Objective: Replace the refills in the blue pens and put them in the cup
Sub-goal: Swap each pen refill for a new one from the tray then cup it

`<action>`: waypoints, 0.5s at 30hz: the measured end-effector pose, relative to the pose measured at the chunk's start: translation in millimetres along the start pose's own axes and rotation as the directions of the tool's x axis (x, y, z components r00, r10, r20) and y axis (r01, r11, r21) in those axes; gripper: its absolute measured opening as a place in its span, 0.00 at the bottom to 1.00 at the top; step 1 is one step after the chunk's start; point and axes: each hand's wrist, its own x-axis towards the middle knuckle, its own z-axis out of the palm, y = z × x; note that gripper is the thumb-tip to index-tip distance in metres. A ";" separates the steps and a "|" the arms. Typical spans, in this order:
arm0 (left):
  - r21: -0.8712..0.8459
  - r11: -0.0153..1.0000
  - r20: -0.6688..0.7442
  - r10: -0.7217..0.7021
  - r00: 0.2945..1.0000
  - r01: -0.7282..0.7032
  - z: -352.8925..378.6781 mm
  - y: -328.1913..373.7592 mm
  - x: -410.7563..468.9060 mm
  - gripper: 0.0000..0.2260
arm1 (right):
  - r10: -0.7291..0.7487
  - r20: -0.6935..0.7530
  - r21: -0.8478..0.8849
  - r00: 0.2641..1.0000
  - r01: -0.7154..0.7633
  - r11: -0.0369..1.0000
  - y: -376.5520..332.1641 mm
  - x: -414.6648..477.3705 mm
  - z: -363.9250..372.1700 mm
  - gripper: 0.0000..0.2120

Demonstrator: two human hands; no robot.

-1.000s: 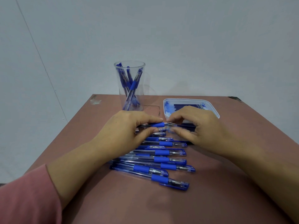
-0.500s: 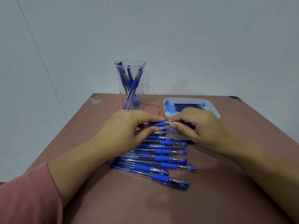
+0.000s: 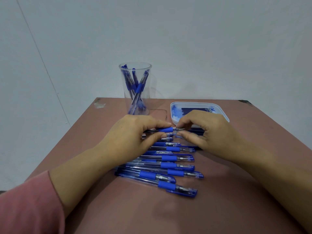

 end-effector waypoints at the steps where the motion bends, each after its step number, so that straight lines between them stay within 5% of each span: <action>1: -0.001 1.000 -0.001 0.001 1.000 -0.001 0.2 0.1 -0.1 0.14 | 0.005 0.006 -0.011 1.000 -0.005 1.000 -0.4 0.6 0.3 0.07; 6: -0.009 1.000 0.000 0.008 1.000 -0.008 -0.2 0.5 -0.5 0.14 | 0.048 0.004 0.048 0.999 -0.049 0.998 1.5 -1.7 0.6 0.15; 11: -0.027 1.000 -0.012 0.012 1.000 -0.012 0.5 0.2 -0.4 0.14 | -0.002 -0.015 -0.014 1.000 0.002 1.000 -1.5 0.4 -0.2 0.07; 15: -0.017 1.000 -0.006 0.023 1.000 -0.024 0.2 0.0 -0.3 0.14 | 0.024 -0.004 0.006 1.000 -0.024 1.000 0.1 -0.2 0.7 0.09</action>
